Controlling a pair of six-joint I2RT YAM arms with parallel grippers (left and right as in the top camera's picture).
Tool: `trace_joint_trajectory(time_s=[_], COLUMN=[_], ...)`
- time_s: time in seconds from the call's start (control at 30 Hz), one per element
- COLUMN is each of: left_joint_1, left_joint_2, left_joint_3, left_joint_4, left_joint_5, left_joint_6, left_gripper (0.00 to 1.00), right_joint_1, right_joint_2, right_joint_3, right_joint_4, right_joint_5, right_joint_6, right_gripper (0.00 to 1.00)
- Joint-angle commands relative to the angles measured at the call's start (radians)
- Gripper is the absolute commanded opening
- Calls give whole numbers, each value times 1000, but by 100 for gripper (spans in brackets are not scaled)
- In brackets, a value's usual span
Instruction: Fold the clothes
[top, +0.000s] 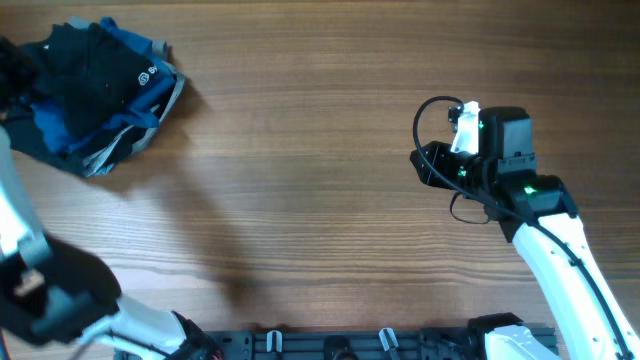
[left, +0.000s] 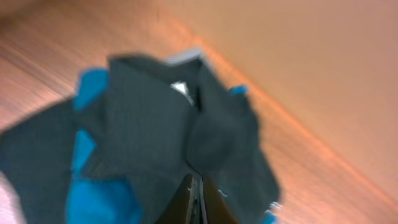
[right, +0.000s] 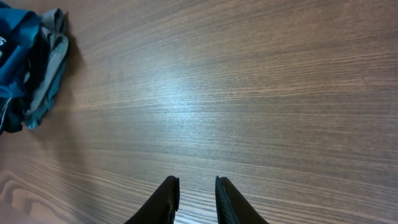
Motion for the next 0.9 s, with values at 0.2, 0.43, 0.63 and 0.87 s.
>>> trace_joint_trajectory(time_s=[0.2, 0.43, 0.63, 0.87], left_joint_1=[-150, -127, -171, -306], left_joint_2=[346, -89, -433, -762], left_joint_3=[-5, 25, 21, 4], left_joint_4=[427, 57, -456, -518], left_joint_5=[200, 151, 148, -107], left_joint_6=[-2, 129, 262, 257], left_gripper=[10, 60, 81, 100], right_joint_1=[-2, -2, -2, -2], right_joint_2=[-7, -78, -263, -463], right_joint_3=[0, 70, 187, 187], right_joint_4=[19, 22, 24, 18], right_joint_5=[-9, 126, 282, 288], right_joint_6=[34, -90, -280, -340], right_gripper=[23, 22, 47, 100])
